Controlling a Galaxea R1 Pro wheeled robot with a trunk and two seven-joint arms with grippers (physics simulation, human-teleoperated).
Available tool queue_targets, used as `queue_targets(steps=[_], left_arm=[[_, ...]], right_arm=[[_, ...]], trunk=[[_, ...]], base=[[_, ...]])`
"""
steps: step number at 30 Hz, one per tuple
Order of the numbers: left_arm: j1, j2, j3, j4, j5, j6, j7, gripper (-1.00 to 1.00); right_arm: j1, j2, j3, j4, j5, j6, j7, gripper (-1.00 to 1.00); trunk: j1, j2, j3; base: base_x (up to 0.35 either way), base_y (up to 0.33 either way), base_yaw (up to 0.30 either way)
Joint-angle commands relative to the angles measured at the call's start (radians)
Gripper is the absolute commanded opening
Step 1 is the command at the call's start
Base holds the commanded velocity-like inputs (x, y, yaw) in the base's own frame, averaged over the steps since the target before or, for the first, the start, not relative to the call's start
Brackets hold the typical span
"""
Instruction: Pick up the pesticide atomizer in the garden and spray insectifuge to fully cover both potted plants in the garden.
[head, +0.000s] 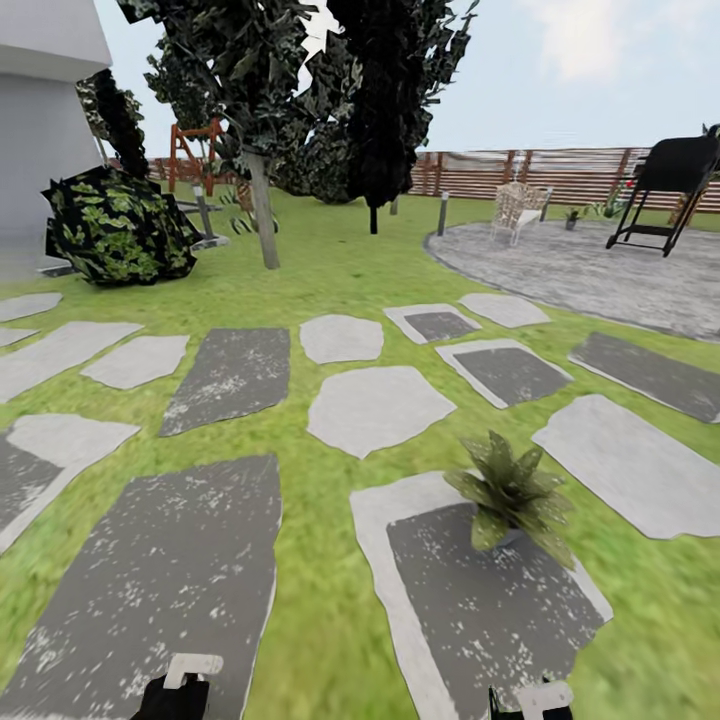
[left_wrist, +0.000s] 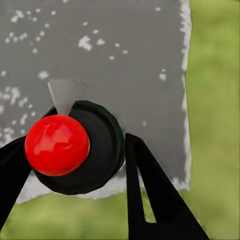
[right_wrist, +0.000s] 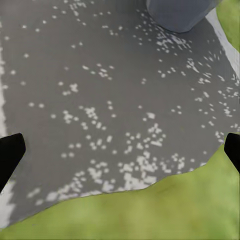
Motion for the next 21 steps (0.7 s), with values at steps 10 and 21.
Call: queue_targets(steps=[10, 21], left_arm=[[-0.001, 0.000, -0.003, 0.001, 0.001, -0.003, -0.001, -1.00], [-0.001, 0.000, -0.003, 0.001, 0.001, -0.003, -0.001, -1.00]], right_arm=[[-0.001, 0.000, -0.004, 0.001, 0.010, -0.002, -0.007, 1.00], [-0.001, 0.000, -0.004, 0.001, 0.010, -0.002, -0.007, 1.00]], trunk=[[0.000, 0.000, -0.007], [0.000, 0.000, -0.007]], base=[[0.238, 0.247, 0.157], [0.240, 0.239, 0.008]])
